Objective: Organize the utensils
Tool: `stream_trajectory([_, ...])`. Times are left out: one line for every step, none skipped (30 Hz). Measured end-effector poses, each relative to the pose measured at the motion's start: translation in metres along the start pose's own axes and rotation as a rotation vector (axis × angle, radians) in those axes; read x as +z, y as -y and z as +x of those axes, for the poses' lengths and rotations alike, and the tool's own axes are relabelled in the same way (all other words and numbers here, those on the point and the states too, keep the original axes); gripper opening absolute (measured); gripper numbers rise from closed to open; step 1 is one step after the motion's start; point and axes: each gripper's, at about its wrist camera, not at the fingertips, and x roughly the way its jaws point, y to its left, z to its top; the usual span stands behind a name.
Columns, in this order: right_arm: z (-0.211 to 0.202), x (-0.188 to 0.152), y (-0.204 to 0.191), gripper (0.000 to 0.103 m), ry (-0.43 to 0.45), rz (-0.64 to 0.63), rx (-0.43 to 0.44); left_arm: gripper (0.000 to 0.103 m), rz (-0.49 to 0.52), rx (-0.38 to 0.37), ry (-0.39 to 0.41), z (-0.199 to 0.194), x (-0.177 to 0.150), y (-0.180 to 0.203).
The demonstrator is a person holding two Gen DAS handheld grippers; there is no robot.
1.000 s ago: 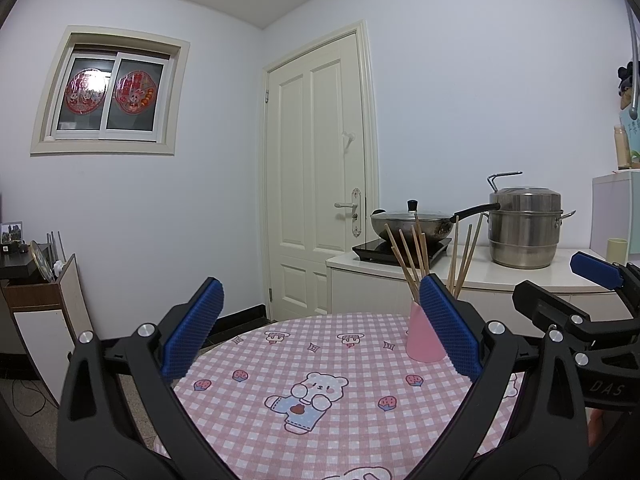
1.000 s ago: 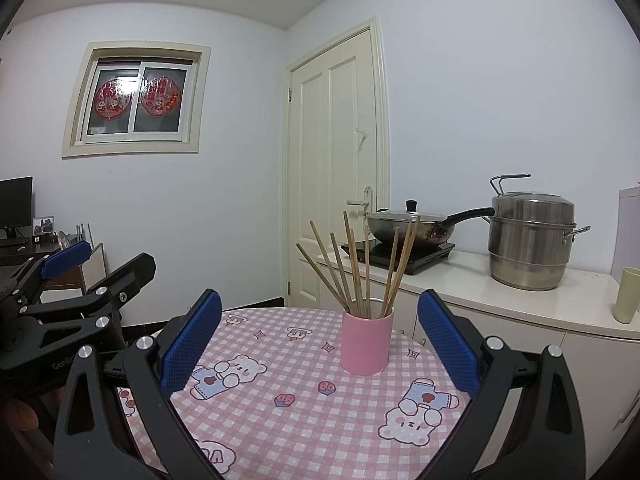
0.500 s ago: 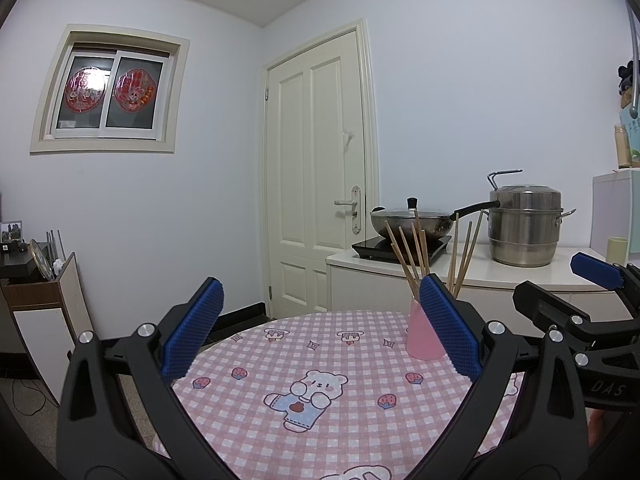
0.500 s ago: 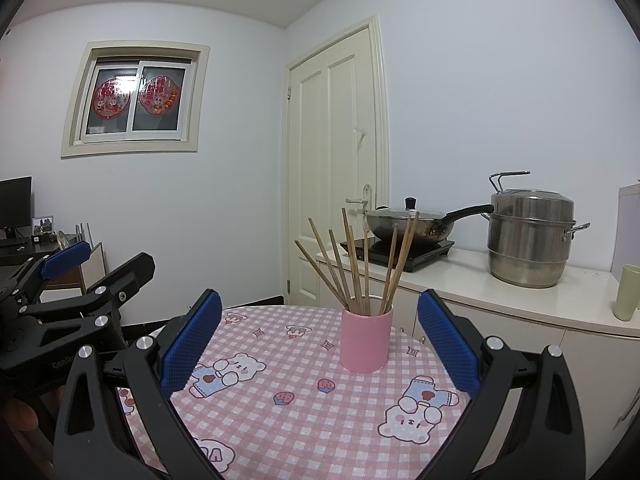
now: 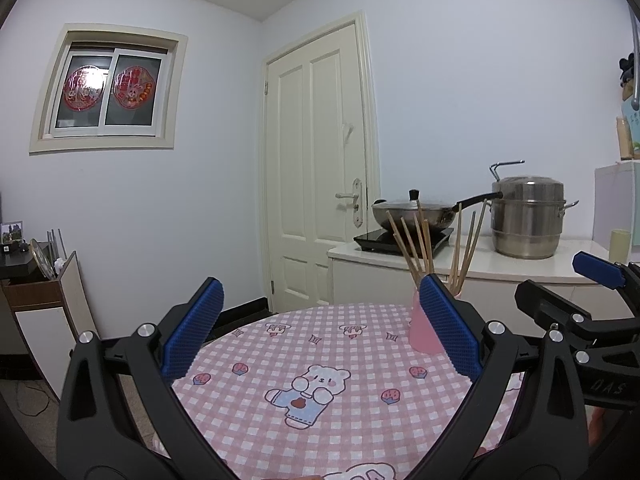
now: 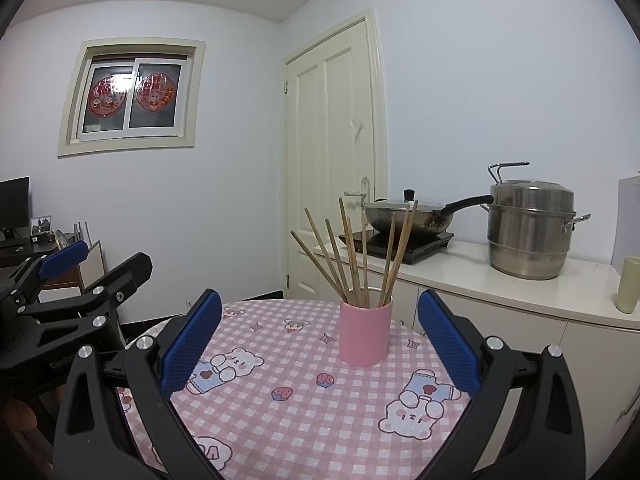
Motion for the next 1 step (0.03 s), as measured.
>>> stream_trajectory([0.0022, -0.0013, 0.0011, 0.095, -0.006, 0.002, -0.001, 0.096, 0.002, 0.002, -0.008, 0.0021, -0.0012, 0.0004])
